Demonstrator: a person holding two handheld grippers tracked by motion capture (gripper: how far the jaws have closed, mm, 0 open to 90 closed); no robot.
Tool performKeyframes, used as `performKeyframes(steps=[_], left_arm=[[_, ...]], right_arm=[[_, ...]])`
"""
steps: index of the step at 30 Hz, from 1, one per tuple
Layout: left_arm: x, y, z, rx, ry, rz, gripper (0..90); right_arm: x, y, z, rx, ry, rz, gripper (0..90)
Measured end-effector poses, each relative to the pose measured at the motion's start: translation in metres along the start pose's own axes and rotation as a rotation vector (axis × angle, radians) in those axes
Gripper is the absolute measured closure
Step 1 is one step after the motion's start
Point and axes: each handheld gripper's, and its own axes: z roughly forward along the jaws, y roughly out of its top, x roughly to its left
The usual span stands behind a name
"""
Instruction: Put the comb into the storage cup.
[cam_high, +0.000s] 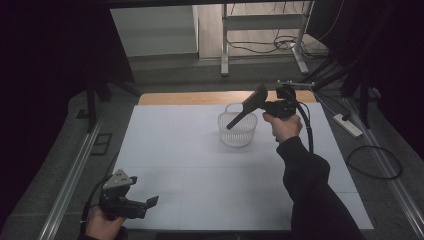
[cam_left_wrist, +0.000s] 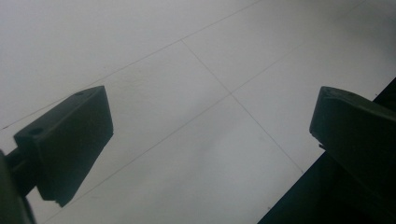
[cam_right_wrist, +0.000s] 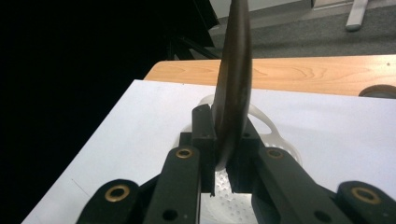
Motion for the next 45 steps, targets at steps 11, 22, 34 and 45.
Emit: performKeyframes(steps=[11, 22, 34, 45], left_arm=[[0.000, 0.000, 0.000, 0.002, 0.002, 0.000, 0.2], [0.000, 0.000, 0.000, 0.005, 0.004, 0.002, 0.4], [0.000, 0.000, 0.000, 0.008, 0.004, 0.002, 0.6], [0.000, 0.000, 0.000, 0.010, 0.004, 0.003, 0.6]], right_arm=[[-0.010, -0.011, 0.009, 0.007, -0.010, 0.035, 83.1], [-0.015, -0.022, 0.019, 0.014, -0.005, 0.065, 83.1], [-0.019, -0.030, 0.027, 0.020, 0.005, 0.093, 83.0], [-0.024, -0.035, 0.032, 0.023, 0.011, 0.112, 82.9]])
